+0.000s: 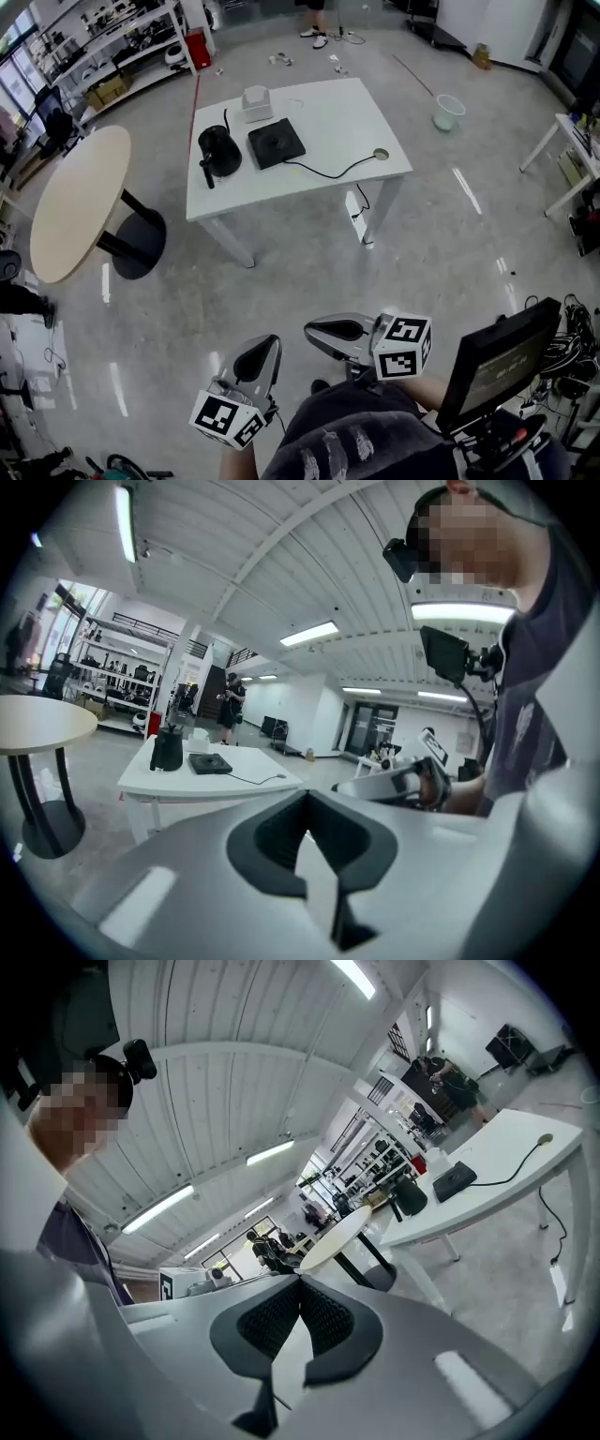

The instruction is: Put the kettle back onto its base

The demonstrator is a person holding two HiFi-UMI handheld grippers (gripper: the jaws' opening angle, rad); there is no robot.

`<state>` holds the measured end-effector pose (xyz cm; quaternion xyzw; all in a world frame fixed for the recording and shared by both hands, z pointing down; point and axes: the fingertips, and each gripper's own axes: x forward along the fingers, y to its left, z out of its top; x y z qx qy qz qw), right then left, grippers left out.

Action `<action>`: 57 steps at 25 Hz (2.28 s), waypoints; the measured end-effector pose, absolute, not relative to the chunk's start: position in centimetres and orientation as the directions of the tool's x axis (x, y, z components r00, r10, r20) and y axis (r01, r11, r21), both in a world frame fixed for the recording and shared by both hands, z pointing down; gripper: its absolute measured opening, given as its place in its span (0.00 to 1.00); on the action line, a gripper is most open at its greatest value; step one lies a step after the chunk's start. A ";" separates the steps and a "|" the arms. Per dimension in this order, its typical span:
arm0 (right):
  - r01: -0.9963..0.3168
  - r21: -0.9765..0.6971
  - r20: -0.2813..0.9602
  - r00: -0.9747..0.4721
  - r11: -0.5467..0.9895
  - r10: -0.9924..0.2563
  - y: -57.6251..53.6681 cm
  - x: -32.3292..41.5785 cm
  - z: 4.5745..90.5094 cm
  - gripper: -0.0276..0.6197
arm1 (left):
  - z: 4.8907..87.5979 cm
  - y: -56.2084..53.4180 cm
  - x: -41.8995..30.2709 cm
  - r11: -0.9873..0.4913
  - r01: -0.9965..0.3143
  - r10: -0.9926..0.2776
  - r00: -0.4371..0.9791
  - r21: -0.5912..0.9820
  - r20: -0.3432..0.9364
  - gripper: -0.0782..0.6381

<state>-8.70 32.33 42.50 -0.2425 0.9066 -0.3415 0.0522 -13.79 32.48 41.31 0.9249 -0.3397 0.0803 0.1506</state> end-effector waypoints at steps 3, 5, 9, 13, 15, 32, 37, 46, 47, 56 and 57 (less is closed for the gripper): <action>-0.392 -0.658 0.048 -0.874 0.643 -0.483 30.9 -6.1 42.1 0.04 | 41.5 30.7 -10.6 -0.741 -0.636 -0.570 0.765 0.217 0.300 0.11; -0.382 -0.661 0.029 -0.874 0.646 -0.486 30.0 -3.9 41.5 0.04 | 41.0 29.6 -8.0 -0.754 -0.625 -0.550 0.769 0.203 0.325 0.11; -0.376 -0.671 0.019 -0.870 0.639 -0.492 28.7 1.0 40.2 0.04 | 39.0 28.4 -3.0 -0.770 -0.611 -0.532 0.773 0.182 0.345 0.11; -0.377 -0.694 0.011 -0.857 0.613 -0.514 26.0 6.2 40.7 0.04 | 39.2 25.9 1.4 -0.784 -0.601 -0.512 0.766 0.153 0.388 0.11; -0.375 -0.702 0.007 -0.853 0.605 -0.521 24.1 8.4 41.8 0.04 | 39.8 24.1 2.8 -0.779 -0.613 -0.521 0.751 0.132 0.405 0.11; -0.312 -0.652 -0.009 -0.908 0.691 -0.418 18.6 9.3 42.9 0.04 | 40.8 17.5 3.0 -0.713 -0.699 -0.621 0.662 0.048 0.420 0.11; -0.391 -0.641 0.045 -0.878 0.661 -0.476 15.6 9.4 42.9 0.04 | 40.8 13.6 1.2 -0.711 -0.700 -0.636 0.683 0.072 0.359 0.11; -0.479 -0.609 0.164 -0.856 0.632 -0.490 8.8 2.3 41.5 0.04 | 40.2 4.6 -6.4 -0.698 -0.705 -0.658 0.701 0.127 0.276 0.11; -0.491 -0.613 0.176 -0.849 0.619 -0.499 7.9 1.4 41.6 0.04 | 40.3 3.5 -7.5 -0.694 -0.708 -0.661 0.699 0.133 0.272 0.11; -0.547 -0.611 0.261 -0.822 0.573 -0.506 1.8 -4.8 42.2 0.04 | 41.4 -4.2 -16.5 -0.608 -0.785 -0.744 0.614 0.115 0.262 0.11; -0.546 -0.613 0.266 -0.823 0.571 -0.502 1.4 -5.1 42.4 0.04 | 41.7 -4.8 -17.2 -0.594 -0.797 -0.756 0.599 0.107 0.264 0.11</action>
